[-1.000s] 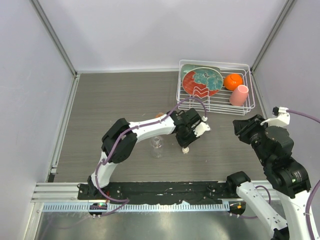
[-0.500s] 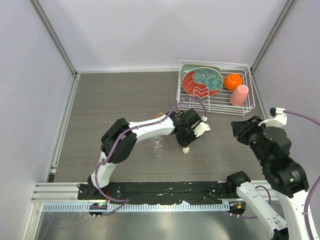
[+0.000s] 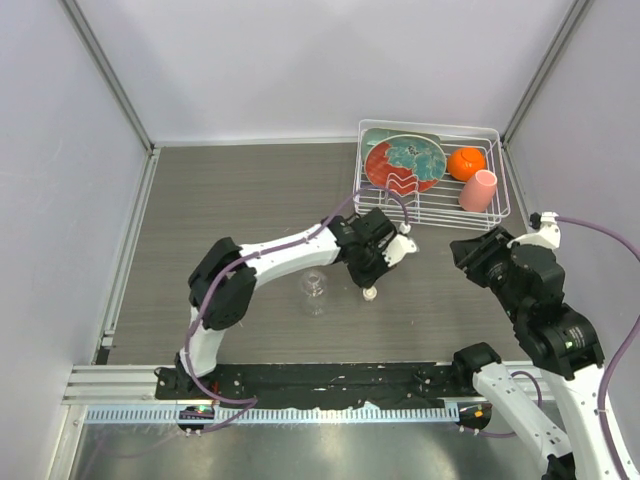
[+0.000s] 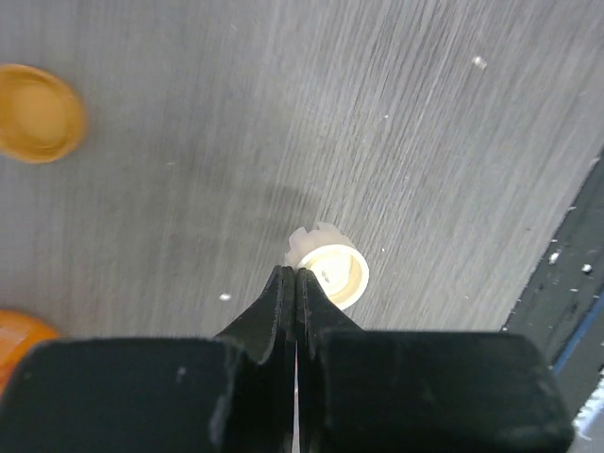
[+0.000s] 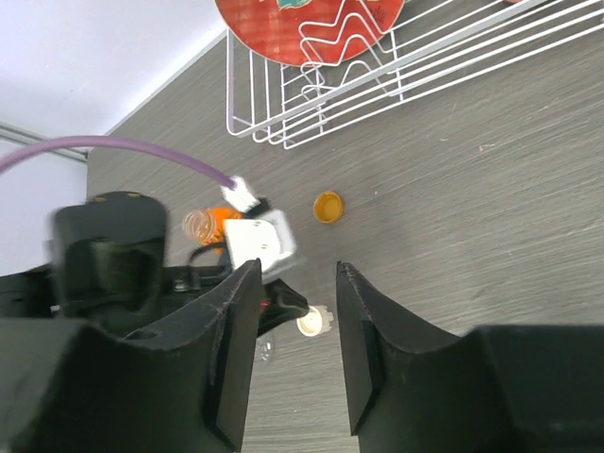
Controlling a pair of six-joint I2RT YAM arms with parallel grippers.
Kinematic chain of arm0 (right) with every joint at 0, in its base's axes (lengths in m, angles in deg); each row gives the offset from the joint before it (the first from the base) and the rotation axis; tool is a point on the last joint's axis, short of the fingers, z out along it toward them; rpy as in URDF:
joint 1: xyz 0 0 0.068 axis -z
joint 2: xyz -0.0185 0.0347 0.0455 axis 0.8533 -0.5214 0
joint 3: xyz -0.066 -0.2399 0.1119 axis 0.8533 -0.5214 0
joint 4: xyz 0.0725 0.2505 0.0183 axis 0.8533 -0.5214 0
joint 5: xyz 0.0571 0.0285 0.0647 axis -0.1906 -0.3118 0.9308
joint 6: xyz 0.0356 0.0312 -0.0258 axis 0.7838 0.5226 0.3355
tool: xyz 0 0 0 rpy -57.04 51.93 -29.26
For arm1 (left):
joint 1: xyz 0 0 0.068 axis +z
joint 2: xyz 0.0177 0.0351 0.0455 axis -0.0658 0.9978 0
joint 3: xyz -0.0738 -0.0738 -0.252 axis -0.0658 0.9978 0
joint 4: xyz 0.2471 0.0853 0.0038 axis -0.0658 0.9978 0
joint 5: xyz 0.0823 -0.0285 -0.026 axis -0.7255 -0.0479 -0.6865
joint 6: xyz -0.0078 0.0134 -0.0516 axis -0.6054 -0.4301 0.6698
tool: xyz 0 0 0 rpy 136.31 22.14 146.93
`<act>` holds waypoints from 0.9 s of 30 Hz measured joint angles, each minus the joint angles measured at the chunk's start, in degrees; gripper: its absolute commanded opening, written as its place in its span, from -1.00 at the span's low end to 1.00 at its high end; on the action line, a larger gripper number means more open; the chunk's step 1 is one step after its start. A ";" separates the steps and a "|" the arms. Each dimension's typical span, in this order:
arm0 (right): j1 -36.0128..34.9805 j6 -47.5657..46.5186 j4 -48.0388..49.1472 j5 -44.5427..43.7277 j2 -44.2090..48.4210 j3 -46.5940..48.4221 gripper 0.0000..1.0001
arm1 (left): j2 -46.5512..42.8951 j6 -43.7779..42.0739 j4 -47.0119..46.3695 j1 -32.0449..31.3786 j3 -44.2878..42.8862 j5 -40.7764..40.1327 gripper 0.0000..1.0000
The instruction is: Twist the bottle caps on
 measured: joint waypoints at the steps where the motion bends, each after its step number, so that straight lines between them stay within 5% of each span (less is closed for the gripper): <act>1: 0.00 0.96 0.42 0.13 -0.42 -0.24 0.03 | -1.36 0.11 0.83 0.39 -0.48 0.00 -1.00; 9: 0.00 13.70 10.73 8.74 -1.81 -7.93 0.44 | -19.28 1.57 2.19 3.61 -5.03 -0.68 -1.00; 18: -0.02 41.64 51.71 24.46 -7.85 -33.03 0.59 | -32.50 8.35 -0.70 11.15 -7.41 -0.07 -1.00; 27: -4.22 54.71 78.03 27.30 -25.40 -27.67 0.59 | -32.20 9.25 -1.29 12.87 -5.38 -1.95 -1.00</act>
